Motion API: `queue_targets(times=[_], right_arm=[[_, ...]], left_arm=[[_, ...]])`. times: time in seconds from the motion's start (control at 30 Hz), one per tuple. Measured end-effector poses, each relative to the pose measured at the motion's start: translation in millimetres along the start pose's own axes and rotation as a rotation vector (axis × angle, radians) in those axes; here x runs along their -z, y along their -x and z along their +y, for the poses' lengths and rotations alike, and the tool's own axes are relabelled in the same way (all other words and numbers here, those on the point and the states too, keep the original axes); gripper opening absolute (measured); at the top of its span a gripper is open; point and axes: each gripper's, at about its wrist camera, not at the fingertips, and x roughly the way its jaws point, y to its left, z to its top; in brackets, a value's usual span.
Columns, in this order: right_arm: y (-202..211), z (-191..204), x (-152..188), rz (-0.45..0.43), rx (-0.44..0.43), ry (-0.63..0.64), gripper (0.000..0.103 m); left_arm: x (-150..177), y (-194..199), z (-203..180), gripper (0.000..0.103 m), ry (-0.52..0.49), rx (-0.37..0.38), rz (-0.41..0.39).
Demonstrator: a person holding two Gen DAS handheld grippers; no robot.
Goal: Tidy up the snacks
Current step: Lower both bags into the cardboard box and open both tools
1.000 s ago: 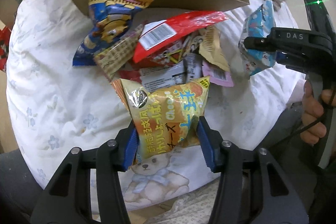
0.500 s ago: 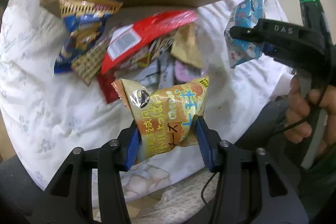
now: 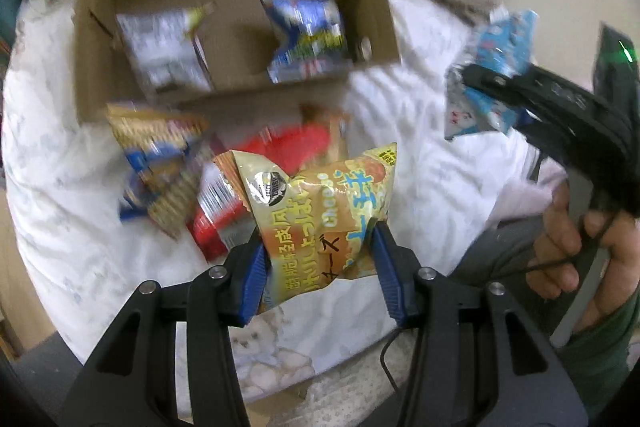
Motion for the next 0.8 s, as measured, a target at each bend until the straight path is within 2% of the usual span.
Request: queue_targets(times=[0.13,0.33,0.57,0.73,0.8], right_arm=[[18,28,-20,-0.059,-0.131,0.063,0.043],[-10,83,-51,0.036,-0.277,0.183,0.043],[-79,121,-63,0.154,-0.371,0.218,0.044],[-128,124,-55,0.242,-0.431,0.226,0.044],[-139,126,-52,0.263,-0.427,0.233,0.046]], left_arm=[[-32,26,14,0.045,0.019,-0.029,-0.089],[-83,44,50,0.045,0.083,-0.114,-0.189],[-112,21,79,0.045,0.120,-0.143,-0.202],[-111,-5,83,0.045,0.106,-0.169,-0.183],[-111,-10,84,0.046,0.110,-0.170,-0.171]])
